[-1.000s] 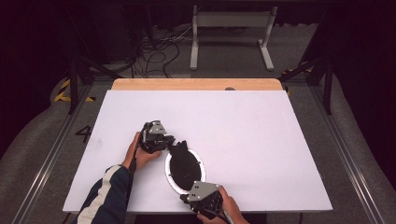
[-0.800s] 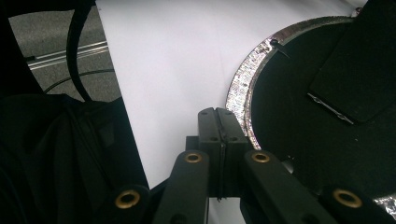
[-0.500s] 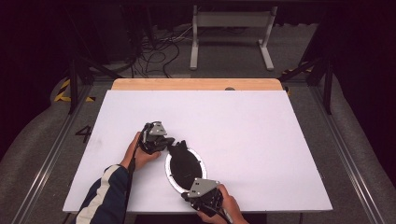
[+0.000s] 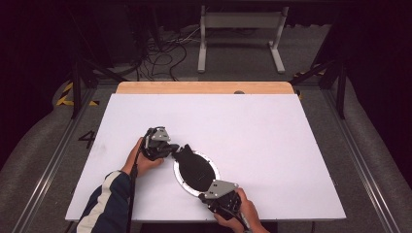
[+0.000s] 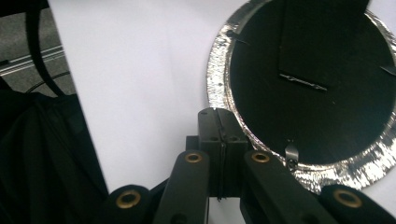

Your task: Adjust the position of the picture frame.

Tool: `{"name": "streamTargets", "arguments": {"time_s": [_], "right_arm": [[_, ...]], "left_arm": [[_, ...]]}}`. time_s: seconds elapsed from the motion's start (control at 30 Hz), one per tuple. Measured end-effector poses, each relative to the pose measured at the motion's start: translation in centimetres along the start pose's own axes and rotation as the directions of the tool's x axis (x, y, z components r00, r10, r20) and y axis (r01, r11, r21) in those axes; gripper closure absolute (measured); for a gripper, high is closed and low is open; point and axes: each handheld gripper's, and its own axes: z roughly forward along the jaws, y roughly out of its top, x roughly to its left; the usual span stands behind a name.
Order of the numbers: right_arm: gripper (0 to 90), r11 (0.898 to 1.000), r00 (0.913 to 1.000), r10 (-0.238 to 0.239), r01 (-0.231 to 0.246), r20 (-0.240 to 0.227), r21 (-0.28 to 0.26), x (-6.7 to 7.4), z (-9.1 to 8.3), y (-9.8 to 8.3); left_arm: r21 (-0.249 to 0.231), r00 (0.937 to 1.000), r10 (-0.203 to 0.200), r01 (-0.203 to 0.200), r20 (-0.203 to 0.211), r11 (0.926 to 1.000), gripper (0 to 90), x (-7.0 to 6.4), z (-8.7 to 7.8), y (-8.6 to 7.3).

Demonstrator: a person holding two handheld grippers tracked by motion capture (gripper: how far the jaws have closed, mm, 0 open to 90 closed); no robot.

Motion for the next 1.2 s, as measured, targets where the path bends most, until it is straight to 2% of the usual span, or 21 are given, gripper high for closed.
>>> {"name": "streamTargets", "arguments": {"time_s": [0.3,0.47,0.57,0.63,0.73,0.8,0.83,0.87,0.93,1.0,1.1,1.2], "right_arm": [[90.0,0.999,0.9983,0.039,-0.040,0.042,0.005,-1.6,-0.7,-0.6],[90.0,0.998,0.9934,0.068,-0.068,0.092,0.005,-3.0,-1.3,-1.2],[90.0,0.997,0.9912,0.078,-0.079,0.107,0.004,-3.6,-1.6,-1.5],[90.0,0.995,0.9857,0.098,-0.100,0.137,0.002,-4.5,-1.9,-1.8],[90.0,0.994,0.9819,0.107,-0.108,0.156,0.000,-5.1,-2.1,-2.0],[90.0,0.991,0.9743,0.133,-0.133,0.182,-0.009,-6.0,-2.4,-2.4],[90.0,0.988,0.9704,0.156,-0.155,0.184,-0.019,-6.5,-2.5,-2.6],[90.0,0.988,0.9704,0.156,-0.155,0.184,-0.019,-6.5,-2.5,-2.6],[90.0,0.979,0.9685,0.204,-0.201,0.143,-0.036,-7.2,-2.6,-2.9],[90.0,0.982,0.9704,0.189,-0.187,0.150,-0.030,-7.1,-2.6,-2.8],[90.0,0.987,0.9783,0.158,-0.157,0.134,-0.019,-6.2,-2.5,-2.6],[90.0,0.988,0.9810,0.154,-0.153,0.118,-0.018,-5.8,-2.3,-2.4]], "left_arm": [[0.009,0.9999,-0.002,0.002,0.017,1.0000,89.5,0.0,-0.1,0.0],[0.011,0.9996,0.000,0.000,0.027,0.9999,89.0,-0.2,-0.2,0.0],[0.011,0.9994,-0.003,0.002,0.035,0.9999,88.5,-0.3,-0.1,0.0],[0.011,0.9993,-0.003,0.003,0.037,0.9999,88.3,-0.4,-0.1,0.0],[0.011,0.9991,-0.001,0.001,0.041,0.9999,88.4,-0.5,-0.2,0.0],[0.010,0.9990,-0.012,0.011,0.042,0.9999,88.9,-0.6,-0.2,-0.1],[0.011,0.9990,-0.014,0.014,0.043,0.9998,89.0,-0.6,-0.2,-0.1],[0.011,0.9990,-0.014,0.014,0.043,0.9998,89.0,-0.6,-0.2,-0.1],[0.012,0.9992,-0.008,0.007,0.039,0.9999,89.1,-0.7,-0.2,-0.1],[0.013,0.9992,-0.007,0.007,0.039,0.9999,88.8,-0.8,-0.2,-0.1],[0.013,0.9989,-0.007,0.006,0.047,0.9999,88.8,-0.7,-0.3,-0.2],[0.014,0.9988,-0.008,0.008,0.049,0.9999,88.8,-0.8,-0.3,-0.2]]}}
